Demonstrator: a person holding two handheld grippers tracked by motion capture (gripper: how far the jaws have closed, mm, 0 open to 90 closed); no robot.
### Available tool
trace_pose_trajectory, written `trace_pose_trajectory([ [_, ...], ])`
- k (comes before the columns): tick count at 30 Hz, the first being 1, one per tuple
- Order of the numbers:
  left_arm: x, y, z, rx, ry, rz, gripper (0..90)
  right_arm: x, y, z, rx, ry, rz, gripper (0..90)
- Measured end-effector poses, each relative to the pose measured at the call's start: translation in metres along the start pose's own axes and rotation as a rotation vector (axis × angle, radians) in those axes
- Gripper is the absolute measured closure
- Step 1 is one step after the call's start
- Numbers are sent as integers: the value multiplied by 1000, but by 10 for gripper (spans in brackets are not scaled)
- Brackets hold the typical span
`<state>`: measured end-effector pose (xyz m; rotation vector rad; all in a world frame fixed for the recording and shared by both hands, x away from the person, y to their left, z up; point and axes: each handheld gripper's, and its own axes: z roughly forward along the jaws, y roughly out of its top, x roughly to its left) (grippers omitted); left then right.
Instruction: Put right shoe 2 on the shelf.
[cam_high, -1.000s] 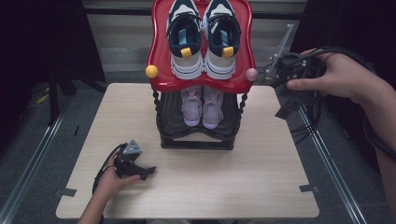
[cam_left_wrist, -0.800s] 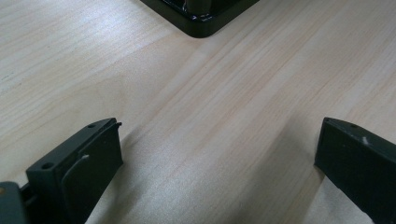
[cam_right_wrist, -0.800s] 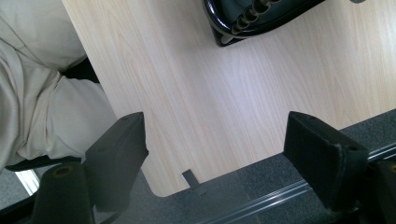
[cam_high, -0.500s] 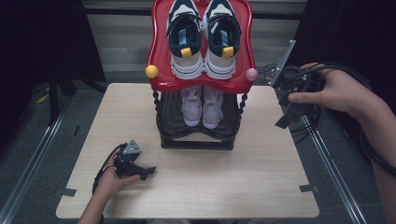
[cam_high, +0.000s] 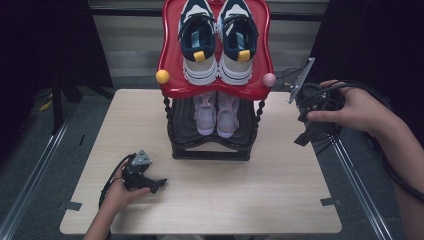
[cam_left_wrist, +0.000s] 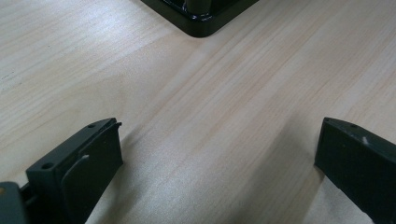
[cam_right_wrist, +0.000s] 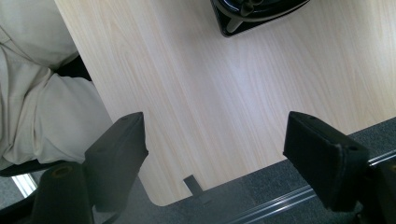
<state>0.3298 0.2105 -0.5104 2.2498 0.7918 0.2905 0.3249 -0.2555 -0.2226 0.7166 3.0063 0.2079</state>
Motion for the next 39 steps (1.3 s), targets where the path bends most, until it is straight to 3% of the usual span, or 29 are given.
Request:
trace_pose_trajectory([
  [24, 0, 0, 0, -1, 0, 0, 1, 1, -13, 50, -12, 27, 2, 204],
  [39, 0, 0, 0, -4, 4, 0, 1, 0, -26, 82, -11, 42, 27, 199],
])
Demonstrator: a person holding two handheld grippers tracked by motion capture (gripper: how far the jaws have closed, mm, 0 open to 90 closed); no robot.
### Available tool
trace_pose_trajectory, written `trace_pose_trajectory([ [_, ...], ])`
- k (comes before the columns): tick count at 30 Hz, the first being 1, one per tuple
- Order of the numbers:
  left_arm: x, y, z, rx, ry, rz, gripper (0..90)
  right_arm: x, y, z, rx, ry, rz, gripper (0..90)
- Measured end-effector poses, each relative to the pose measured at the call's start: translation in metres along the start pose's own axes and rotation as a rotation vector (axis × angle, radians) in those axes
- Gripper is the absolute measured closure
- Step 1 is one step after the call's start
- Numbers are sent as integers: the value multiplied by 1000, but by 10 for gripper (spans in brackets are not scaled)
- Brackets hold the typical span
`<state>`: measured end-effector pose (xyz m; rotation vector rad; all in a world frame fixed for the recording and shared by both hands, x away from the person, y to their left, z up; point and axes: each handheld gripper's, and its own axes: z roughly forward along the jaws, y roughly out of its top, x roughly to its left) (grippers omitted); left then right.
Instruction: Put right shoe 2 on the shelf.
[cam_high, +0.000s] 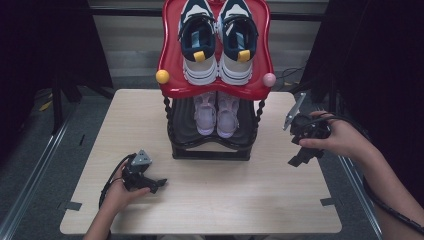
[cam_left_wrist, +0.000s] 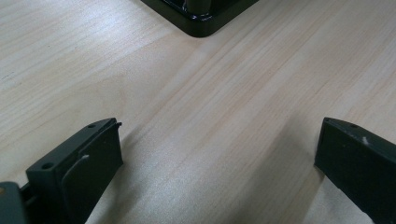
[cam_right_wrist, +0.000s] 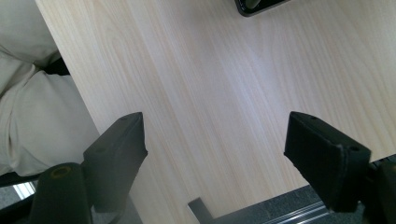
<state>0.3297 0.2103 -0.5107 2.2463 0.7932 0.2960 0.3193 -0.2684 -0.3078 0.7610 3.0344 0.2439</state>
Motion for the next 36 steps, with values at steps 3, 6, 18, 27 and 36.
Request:
trace_pose_trajectory([
  [3, 0, 0, 0, 0, 0, -1, 1, -2, -3, 7, -4, 1, -7, 197],
  [6, 0, 0, 0, 0, 0, 0, 1, -1, -5, 13, -7, 9, 6, 197],
  [18, 0, 0, 0, -1, -2, -4, 0, -1, -10, 39, 4, 25, 10, 198],
  [27, 0, 0, 0, 5, -1, 4, 1, -1, -16, 59, -5, 41, 15, 195],
  [36, 0, 0, 0, 5, -1, 4, 1, 0, -22, 77, -7, 58, 30, 197],
])
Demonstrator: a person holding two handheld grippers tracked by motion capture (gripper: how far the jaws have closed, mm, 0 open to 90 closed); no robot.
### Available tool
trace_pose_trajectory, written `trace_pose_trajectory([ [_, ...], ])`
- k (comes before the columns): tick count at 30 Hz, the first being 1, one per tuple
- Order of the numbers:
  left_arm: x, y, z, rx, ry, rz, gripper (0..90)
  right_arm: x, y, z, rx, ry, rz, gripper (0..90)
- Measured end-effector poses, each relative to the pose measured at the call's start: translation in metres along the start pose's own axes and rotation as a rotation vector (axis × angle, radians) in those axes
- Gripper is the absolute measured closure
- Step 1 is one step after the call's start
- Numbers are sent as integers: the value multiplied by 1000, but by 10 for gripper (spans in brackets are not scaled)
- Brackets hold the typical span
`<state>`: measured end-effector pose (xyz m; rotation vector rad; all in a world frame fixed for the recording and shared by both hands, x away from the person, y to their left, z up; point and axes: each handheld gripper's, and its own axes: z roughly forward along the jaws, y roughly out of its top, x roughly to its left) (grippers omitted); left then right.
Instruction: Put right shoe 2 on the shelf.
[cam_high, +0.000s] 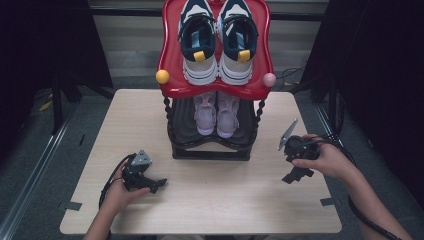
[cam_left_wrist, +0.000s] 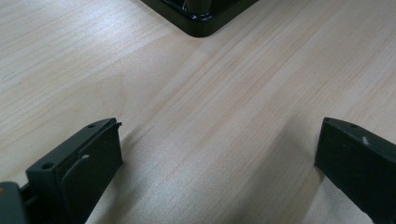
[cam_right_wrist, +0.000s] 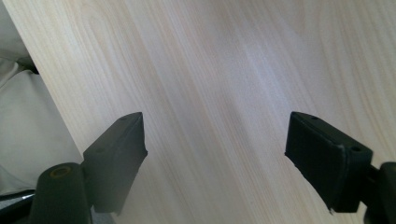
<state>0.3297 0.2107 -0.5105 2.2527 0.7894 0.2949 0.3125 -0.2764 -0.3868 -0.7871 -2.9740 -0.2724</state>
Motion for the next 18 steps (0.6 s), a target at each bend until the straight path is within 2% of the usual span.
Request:
trace_pose_trajectory([
  [2, 0, 0, 0, 0, 0, 0, 1, 0, -2, 4, -3, 7, 11, 196],
  [4, 0, 0, 0, 0, 0, 0, 1, -2, -3, 8, 7, -4, -14, 195],
  [5, 0, 0, 0, 0, 0, 0, 1, 0, -3, 10, -4, -3, 9, 196],
  [11, 0, 0, 0, 0, 0, 0, 1, -1, -7, 22, -9, 1, 2, 197],
  [13, 0, 0, 0, 0, 0, 0, 1, 2, -8, 26, -5, 4, 40, 196],
  [14, 0, 0, 0, 0, 0, 0, 1, 1, -9, 28, -3, 8, 21, 195],
  [17, 0, 0, 0, 0, 0, 0, 1, 3, -11, 33, -16, 15, 33, 190],
  [18, 0, 0, 0, 0, 0, 0, 1, 3, -11, 36, -22, -2, 36, 186],
])
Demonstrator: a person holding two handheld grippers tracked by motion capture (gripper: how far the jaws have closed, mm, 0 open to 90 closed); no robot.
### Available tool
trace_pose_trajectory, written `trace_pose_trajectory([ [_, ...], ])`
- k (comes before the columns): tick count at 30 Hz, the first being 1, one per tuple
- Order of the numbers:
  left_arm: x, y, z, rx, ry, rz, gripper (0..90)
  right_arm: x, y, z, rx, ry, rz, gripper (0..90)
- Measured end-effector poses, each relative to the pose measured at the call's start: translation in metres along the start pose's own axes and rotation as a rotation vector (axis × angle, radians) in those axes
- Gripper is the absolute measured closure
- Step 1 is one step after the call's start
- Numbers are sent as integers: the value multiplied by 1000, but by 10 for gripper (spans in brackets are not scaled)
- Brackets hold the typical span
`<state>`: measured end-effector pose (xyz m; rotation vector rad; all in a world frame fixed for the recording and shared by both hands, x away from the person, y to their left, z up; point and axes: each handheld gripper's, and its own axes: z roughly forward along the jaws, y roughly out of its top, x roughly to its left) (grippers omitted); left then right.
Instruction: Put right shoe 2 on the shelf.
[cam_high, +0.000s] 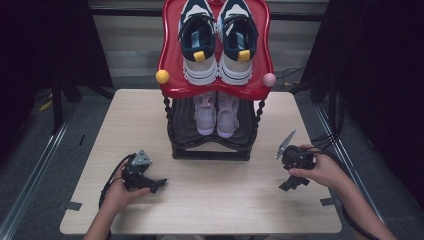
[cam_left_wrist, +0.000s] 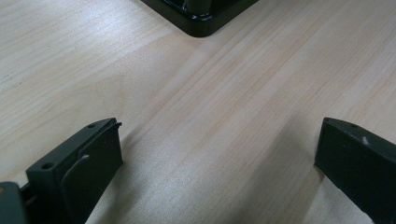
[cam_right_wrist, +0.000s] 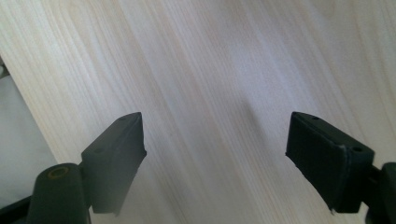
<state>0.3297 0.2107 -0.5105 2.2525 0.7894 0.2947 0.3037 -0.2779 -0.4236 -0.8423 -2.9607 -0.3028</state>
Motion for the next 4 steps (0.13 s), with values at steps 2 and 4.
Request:
trace_pose_trajectory([
  [2, 0, 0, 0, 0, 0, 0, 1, 1, -1, 4, -11, 9, -2, 184],
  [4, 0, 0, 0, 0, 0, 0, 0, 2, -3, 8, -13, 14, 0, 185],
])
